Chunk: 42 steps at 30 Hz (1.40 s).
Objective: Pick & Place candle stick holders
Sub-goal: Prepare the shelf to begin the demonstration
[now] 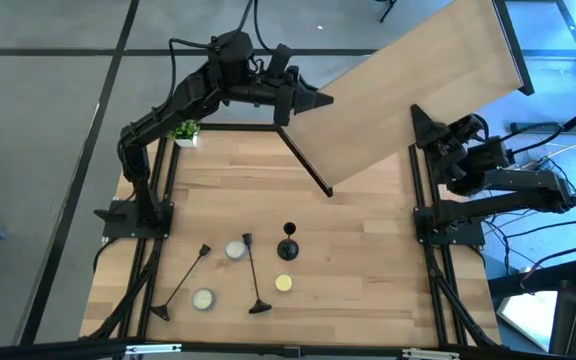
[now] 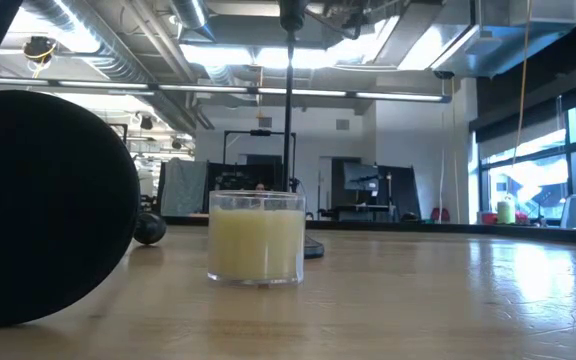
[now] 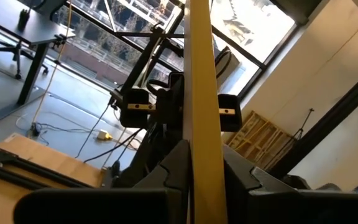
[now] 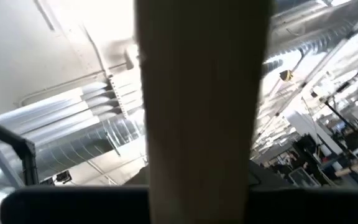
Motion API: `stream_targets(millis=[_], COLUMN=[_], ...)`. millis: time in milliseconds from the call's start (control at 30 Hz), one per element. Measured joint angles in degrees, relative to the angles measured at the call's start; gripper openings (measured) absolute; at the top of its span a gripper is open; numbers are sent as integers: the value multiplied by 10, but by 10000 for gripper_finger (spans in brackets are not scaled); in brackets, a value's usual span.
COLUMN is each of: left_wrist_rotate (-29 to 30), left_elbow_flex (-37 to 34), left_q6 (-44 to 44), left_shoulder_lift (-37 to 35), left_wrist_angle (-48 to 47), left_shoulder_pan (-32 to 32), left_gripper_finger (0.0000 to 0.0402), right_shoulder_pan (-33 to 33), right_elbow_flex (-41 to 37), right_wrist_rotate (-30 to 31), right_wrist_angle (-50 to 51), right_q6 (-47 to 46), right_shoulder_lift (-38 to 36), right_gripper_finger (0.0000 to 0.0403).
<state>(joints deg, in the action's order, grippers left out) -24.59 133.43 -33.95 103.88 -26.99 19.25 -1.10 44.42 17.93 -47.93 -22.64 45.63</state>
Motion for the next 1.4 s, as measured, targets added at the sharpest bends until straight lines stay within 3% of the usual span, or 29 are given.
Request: stream_targets(millis=[200, 333, 467, 667, 867, 1133, 1267, 1400], left_wrist_rotate=[-6, -22, -83, -104, -108, -105, -102, -101], left_elbow_flex=[0, 0, 0, 0, 1, 1, 0, 0], left_q6=[-15, -9, -18, -8, 15, 45, 63, 83], left_shoulder_lift=[-3, -4, -6, -15, -43, -64, -63, -63], left_wrist_angle=[-15, -17, -3, 11, 10, -13, -32, -49], left_shoulder_pan=[8, 10, 16, 25, 30, 19, 6, -9], left_gripper_finger=[42, 86, 124, 138, 140, 140, 141, 141], right_shoulder_pan=[0, 0, 1, 1, -2, -46, -82, -123], right_elbow_flex=[0, 0, 1, 38, 117, 288, 313, 290], right_wrist_rotate=[18, 17, 2, 9, 43, 45, 13, -69], right_wrist_angle=[31, 50, 97, 182, 362, 751, 810, 840], right_q6=[-45, -76, -115, -177, -244, -365, -408, -438], right_shoulder_lift=[-3, -4, -6, -6, -4, 17, 23, 27], right_gripper_finger=[57, 55, 54, 54, 53, 53, 53, 53])
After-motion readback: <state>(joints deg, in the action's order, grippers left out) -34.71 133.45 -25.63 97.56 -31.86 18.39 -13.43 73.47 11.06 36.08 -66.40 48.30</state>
